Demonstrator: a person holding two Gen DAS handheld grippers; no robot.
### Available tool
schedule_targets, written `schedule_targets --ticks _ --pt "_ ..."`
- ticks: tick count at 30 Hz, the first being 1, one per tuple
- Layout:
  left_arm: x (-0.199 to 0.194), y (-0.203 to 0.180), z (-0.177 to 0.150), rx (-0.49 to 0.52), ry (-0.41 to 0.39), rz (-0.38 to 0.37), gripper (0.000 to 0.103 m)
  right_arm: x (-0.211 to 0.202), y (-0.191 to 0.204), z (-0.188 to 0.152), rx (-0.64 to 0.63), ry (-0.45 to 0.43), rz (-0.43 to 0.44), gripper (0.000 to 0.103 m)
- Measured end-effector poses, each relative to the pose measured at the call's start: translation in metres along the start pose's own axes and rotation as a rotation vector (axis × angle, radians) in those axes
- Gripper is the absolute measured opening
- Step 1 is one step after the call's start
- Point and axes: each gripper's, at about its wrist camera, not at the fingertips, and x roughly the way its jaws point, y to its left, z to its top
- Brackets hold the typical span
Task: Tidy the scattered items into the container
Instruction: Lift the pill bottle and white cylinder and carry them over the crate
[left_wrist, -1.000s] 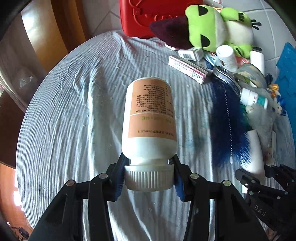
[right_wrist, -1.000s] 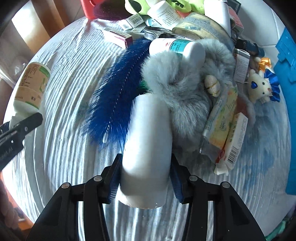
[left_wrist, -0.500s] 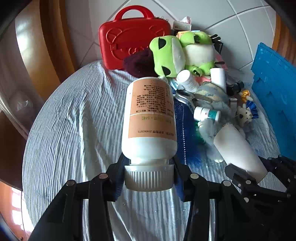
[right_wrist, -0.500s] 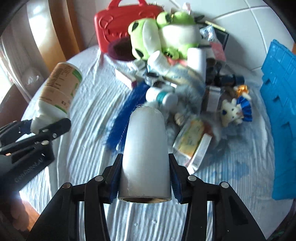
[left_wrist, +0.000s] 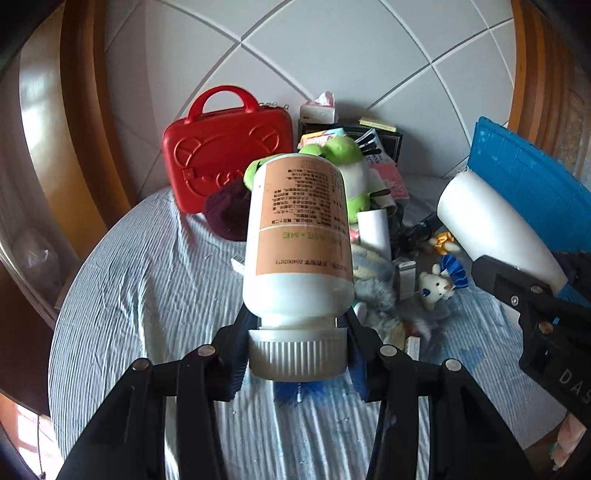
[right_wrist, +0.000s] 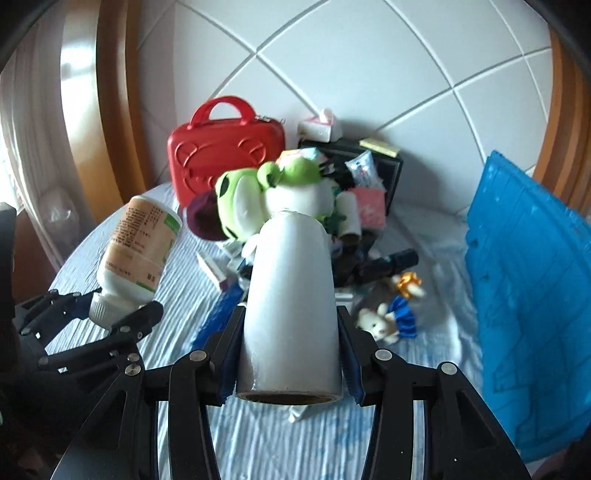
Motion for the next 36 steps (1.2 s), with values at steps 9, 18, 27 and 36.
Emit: schedule_targets --ticks 9,18,27,36 --pt "-0.022 -0.108 0.054 0.063 -0.119 -0.08 0.044 -0.07 -0.109 0.035 0.041 -0.155 -0.131 0.045" --pt "-0.066 -0.263 0.103 0.084 -0.231 -0.182 0.044 -0.14 -0.266 0.041 0.057 -0.227 -0.26 0.045" --pt "-0.074 -0.425 0.121 0.135 -0.088 -0.299 0.044 -0.153 -0.409 0.017 0.022 -0.13 -0.35 0.045" --pt "-0.042 -0.534 0.12 0.296 0.178 -0.278 0.044 -0.111 -0.494 -0.017 0.043 0.115 -0.308 0.045"
